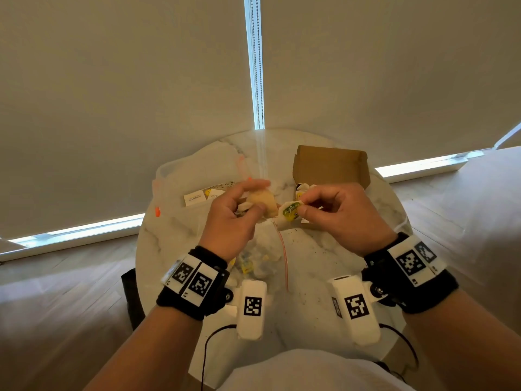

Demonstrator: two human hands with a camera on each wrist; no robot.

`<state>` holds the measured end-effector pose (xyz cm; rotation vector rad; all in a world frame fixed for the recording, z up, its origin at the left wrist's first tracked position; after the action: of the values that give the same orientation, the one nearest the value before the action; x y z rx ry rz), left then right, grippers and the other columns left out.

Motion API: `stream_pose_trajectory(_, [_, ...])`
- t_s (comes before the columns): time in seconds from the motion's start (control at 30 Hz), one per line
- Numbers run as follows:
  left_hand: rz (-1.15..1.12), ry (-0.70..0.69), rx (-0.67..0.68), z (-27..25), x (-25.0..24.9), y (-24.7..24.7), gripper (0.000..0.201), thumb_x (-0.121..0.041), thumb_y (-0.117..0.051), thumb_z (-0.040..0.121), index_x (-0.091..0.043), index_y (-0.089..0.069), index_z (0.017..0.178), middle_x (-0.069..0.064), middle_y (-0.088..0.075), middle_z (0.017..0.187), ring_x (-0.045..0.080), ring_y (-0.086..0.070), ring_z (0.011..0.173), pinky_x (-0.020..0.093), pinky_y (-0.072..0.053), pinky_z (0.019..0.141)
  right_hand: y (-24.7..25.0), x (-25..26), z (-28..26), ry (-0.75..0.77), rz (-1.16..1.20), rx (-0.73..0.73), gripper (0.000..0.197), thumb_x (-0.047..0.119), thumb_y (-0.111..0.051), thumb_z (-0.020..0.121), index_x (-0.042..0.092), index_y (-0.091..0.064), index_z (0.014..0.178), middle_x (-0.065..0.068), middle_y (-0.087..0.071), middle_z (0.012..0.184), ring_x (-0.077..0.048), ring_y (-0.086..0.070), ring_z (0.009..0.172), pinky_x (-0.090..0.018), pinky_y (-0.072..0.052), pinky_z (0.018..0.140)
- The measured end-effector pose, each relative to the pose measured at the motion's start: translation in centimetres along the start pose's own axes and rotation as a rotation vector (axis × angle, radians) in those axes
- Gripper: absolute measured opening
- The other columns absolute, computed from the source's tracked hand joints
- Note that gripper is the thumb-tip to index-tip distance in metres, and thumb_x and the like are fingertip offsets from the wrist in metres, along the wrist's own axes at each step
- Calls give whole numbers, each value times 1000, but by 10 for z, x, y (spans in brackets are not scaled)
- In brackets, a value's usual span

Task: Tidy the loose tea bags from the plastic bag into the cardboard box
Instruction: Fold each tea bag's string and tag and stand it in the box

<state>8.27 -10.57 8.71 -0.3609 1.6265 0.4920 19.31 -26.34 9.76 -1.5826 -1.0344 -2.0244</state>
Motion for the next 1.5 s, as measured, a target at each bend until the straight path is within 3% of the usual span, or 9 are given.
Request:
stream_pose_trajectory(0.1, [101,33,57,4,2,2,43,-1,-59,95,-25,-49,129,-13,-65,59,8,-44,42,21,-38,40,-6,8,-1,41,24,89,11,5,-73,83,8,-77,93,-2,-75,88,-15,-70,81,-29,-58,75])
stream_pose_trajectory(0.3, [195,-23,215,8,1,-7,16,-4,-65,92,-20,-65,93,-13,-57,59,8,-43,44,21,-38,43,-15,1,8,-29,76,8,30,2,-75,82,12,-71,110,-5,-70,77,-23,-70,74,-36,-61,75])
stream_pose_trajectory(0.4, [220,-35,264,8,3,-11,15,-5,-67,91,-20,-69,92,-11,-57,61,8,-44,44,20,-39,44,-13,-6,10,-66,33,8,17,6,-75,83,10,-76,99,-7,-73,80,-24,-70,75,-38,-61,73])
stream_pose_trajectory(0.57, [137,-9,184,11,6,-14,22,1,-60,94,-15,-69,106,-11,-73,81,1,-49,44,15,-38,43,12,-18,9,-80,31,-122,9,9,-76,82,16,-75,86,-2,-75,87,-18,-72,81,-33,-60,75])
stream_pose_trajectory(0.67, [78,33,94,15,11,-12,20,2,-55,97,-8,-68,107,3,-76,99,4,-44,41,14,-35,40,49,-36,12,-180,54,-221,12,7,-71,86,19,-71,87,3,-75,88,-12,-72,84,-28,-58,77])
stream_pose_trajectory(0.83, [82,89,66,22,23,-11,18,-2,-55,97,-10,-69,104,1,-77,95,8,-37,39,17,-35,39,118,-101,18,-357,-84,-414,12,10,-70,88,21,-66,85,-5,-73,89,-22,-73,83,-44,-61,75])
stream_pose_trajectory(1.07, [106,158,70,25,38,-14,18,-4,-56,98,-14,-70,103,0,-77,94,10,-36,40,18,-34,39,104,-201,14,-668,-295,-321,14,20,-73,86,28,-62,80,-5,-72,87,-22,-69,76,-44,-61,75])
stream_pose_trajectory(1.27, [156,167,57,29,46,-8,18,-4,-56,98,-13,-70,103,-1,-77,94,9,-37,39,18,-37,40,66,-223,44,-645,-343,-255,6,19,-71,87,19,-66,85,-4,-70,88,-18,-66,76,-30,-56,69])
stream_pose_trajectory(1.5, [155,198,34,33,51,-2,19,-4,-56,97,-15,-70,102,-2,-77,95,11,-37,39,18,-37,41,54,-236,54,-690,-547,-162,6,18,-69,87,13,-72,88,-4,-71,93,-16,-61,84,-21,-42,76])
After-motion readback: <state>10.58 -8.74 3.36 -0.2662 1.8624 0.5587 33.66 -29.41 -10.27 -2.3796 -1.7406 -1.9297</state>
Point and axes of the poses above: each hand's wrist, its own z-axis towards the middle knuckle, its own y-axis out of the back of the hand, x = y × z, the point moved 5 cm from there along z, towards the middle knuckle
